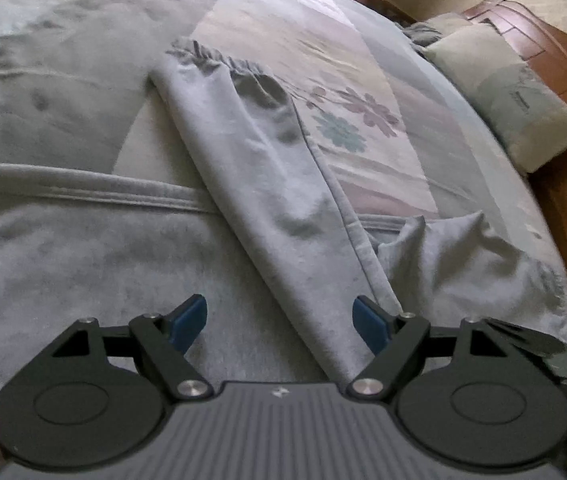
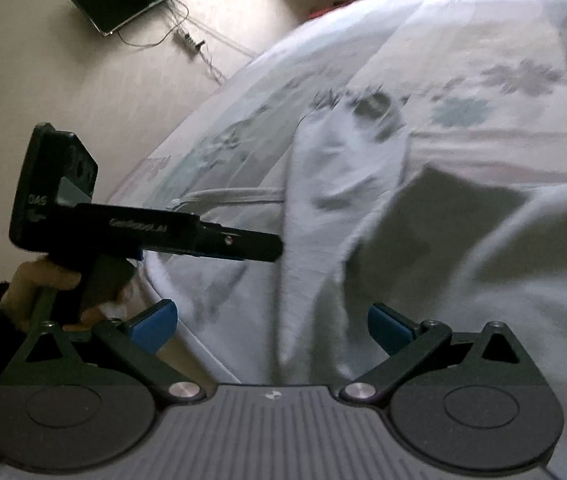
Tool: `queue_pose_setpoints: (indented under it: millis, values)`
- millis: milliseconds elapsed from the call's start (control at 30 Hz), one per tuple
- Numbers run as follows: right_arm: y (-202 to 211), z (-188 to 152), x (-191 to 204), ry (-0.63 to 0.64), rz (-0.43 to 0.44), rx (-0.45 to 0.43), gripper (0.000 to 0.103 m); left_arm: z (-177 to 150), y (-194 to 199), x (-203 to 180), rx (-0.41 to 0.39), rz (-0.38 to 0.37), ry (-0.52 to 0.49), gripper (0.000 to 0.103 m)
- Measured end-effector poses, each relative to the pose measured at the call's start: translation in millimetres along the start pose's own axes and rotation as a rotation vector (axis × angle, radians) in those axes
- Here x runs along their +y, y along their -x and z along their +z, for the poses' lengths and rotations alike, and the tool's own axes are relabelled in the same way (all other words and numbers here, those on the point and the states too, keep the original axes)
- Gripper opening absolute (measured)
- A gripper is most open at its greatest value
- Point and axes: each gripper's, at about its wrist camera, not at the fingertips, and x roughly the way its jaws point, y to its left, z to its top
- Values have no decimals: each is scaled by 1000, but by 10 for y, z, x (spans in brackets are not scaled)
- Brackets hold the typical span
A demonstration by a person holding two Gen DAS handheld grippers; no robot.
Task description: Fold clothes
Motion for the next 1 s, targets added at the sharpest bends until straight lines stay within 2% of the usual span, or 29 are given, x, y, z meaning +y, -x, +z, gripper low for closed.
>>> queue_pose_setpoints:
  millis: [167,367,433,533,600,667,800,900,1000]
  values:
    - [-250,110,112,14,26,13,103,87,-51,185,1,-92,34,80]
    - [-393,124,456,107,54,26,103,184,-51,331,-15,-123,54,80]
    - [-376,62,591,141,103,55,103,188,-57,369,-15,-142,63,80]
    - [-387,-83,782,241,164,158,103,179,-74,407,-19,-160,74,80]
    - [-392,-176,831,331,146,207,103,173,-81,422,-23,-168,78,81]
    - [-368,-189,798,347,111,205,103,171,-78,426,-24,-171,79,81]
    - [-270,7,576,254,33,89,103,175,-68,415,-25,-169,79,81]
    - [-363,162,395,181,-15,41,103,192,-63,409,-20,-170,75,81]
    - [-507,188,323,122,32,67,103,205,-77,416,-14,-180,75,81]
